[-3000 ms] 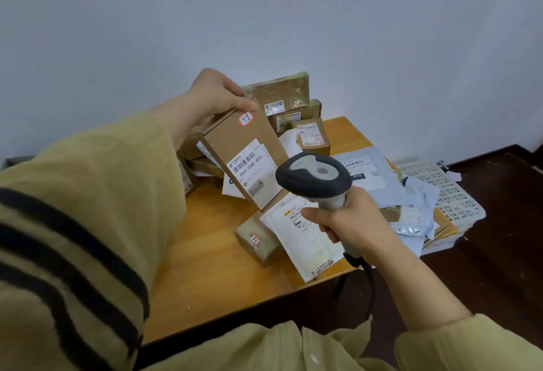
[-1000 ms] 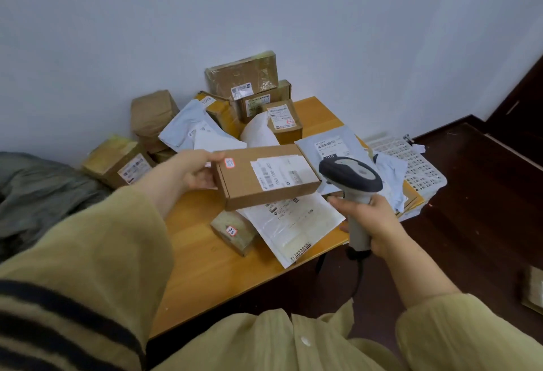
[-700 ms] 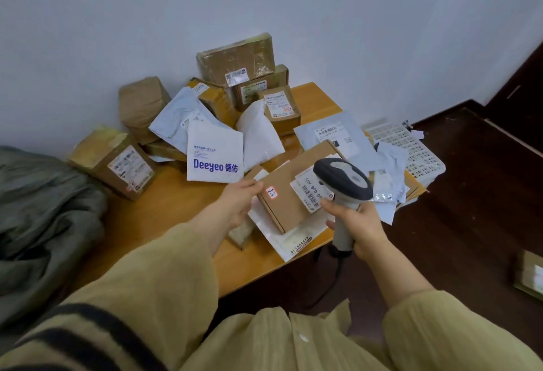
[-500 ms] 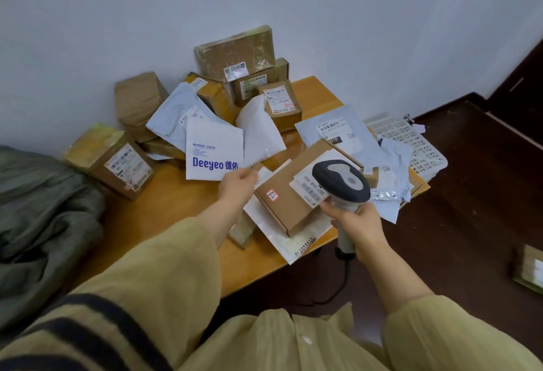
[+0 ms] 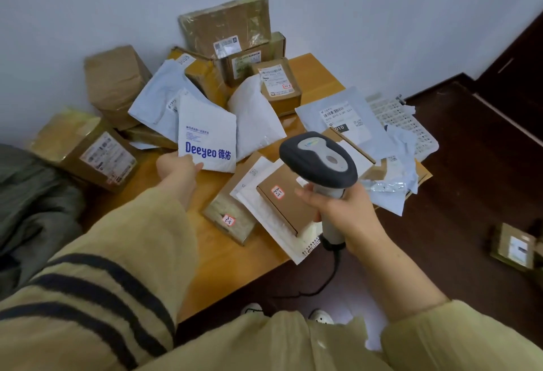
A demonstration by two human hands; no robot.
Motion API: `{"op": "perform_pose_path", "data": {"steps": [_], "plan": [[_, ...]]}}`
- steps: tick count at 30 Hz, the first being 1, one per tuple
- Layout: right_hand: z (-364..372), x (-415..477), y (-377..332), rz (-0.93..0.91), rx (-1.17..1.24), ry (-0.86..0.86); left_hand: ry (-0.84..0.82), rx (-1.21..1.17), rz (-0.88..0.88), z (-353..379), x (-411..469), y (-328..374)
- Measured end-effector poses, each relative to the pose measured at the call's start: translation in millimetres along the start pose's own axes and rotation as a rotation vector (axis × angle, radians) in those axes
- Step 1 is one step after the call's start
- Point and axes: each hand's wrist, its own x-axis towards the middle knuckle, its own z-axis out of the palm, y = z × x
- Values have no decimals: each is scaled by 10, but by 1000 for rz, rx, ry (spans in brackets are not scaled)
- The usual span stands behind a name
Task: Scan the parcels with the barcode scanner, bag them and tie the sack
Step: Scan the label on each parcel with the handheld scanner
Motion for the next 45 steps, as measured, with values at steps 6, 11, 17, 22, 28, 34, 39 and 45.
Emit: {"op": "perform_pose_path", "data": {"steps": [6, 11, 17, 22, 28, 34, 39, 45], "plan": [[-125, 142, -215, 55, 193, 104, -149, 50, 650, -42, -481, 144], [-364, 306, -299, 152, 464, 224, -459, 148, 1377, -27, -880, -51], [-554, 220, -141, 204, 572, 314, -571, 215, 1624, 23, -1065, -173], [-577, 161, -73, 182, 508, 337, -606, 308, 1711, -17, -1181, -153], [-626, 154, -33, 78, 412, 355, -582, 7, 1018, -63, -1512, -59], [-635, 136, -93, 51, 387, 354, -512, -235, 420, -11, -1530, 337], [-625, 103, -133, 18, 393, 332, -485, -158, 457, -45, -1453, 488], [-640, 46, -198, -48, 425, 292, -515, -128, 517, -65, -1464, 534]]}}
